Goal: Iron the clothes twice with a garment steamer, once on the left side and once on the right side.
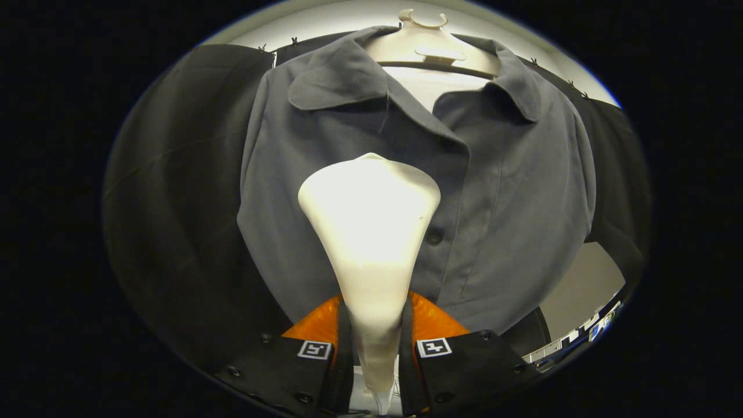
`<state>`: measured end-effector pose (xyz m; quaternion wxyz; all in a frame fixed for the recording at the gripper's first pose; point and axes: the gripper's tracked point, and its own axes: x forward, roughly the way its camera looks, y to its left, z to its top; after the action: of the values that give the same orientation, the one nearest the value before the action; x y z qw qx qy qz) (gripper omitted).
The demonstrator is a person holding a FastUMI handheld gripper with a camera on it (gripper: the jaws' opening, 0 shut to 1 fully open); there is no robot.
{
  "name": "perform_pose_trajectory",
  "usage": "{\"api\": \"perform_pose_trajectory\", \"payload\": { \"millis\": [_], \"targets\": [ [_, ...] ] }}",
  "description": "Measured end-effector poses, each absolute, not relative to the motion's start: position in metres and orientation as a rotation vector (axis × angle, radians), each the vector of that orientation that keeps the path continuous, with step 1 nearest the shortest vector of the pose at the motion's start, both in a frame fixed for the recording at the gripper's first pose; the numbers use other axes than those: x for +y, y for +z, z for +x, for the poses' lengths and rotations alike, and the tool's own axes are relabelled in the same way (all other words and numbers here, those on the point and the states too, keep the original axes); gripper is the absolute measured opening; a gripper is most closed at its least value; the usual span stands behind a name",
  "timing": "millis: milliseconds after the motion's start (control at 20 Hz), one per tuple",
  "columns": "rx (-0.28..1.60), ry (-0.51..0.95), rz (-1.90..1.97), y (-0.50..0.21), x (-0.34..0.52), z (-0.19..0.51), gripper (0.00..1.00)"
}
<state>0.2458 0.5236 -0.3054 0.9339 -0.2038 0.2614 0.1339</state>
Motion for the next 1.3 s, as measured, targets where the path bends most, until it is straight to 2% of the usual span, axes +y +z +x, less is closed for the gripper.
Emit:
{"api": "perform_pose_trajectory", "payload": {
  "millis": [1000,1300],
  "targets": [
    [0.727,0.27,-0.446,-0.407,0.499,0.235,0.4],
    [0.781,0.252,-0.467,-0.448,0.462,0.231,0.4]
  ]
}}
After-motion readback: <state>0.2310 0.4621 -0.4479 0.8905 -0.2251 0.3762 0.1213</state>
